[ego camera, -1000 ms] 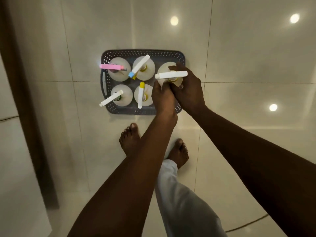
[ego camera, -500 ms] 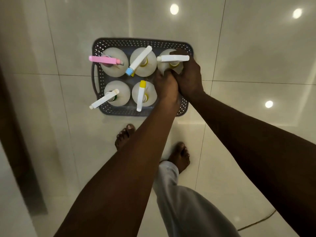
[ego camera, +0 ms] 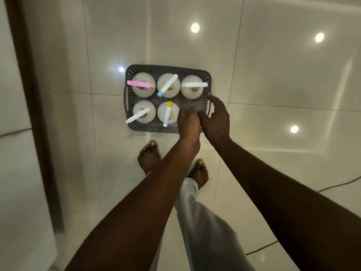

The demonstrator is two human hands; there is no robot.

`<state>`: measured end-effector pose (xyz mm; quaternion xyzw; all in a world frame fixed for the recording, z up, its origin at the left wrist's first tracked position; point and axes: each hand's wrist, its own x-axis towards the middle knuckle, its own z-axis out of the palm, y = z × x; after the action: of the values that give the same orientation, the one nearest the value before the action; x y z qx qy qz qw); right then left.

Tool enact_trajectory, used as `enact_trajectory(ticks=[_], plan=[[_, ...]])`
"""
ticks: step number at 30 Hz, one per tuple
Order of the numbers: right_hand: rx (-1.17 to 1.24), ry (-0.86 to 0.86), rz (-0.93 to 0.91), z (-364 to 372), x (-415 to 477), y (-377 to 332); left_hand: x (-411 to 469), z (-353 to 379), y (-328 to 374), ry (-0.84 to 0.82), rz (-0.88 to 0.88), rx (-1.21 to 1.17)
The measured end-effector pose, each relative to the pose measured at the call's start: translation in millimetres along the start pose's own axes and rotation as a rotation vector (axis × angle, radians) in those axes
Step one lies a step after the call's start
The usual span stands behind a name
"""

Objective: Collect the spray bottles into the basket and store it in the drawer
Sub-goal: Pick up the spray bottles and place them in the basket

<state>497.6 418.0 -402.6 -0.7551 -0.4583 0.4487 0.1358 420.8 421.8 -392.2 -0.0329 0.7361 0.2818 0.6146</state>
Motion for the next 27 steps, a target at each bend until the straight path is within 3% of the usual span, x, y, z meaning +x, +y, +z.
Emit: enact_trajectory(ticks=[12,21,27], plan=[[0.145,-0.037,-0.010,-101,-188,-169,-232,-104,80,-0.024,0.187,0.167],[0.167,-0.191,-0.230,-173,-318,-286,-417,-196,135,-0.017,0.446,0.118],[0.199,-0.336,-0.352,-204,-391,-319,-507,-246,121,0.079,0.541,-0.011]])
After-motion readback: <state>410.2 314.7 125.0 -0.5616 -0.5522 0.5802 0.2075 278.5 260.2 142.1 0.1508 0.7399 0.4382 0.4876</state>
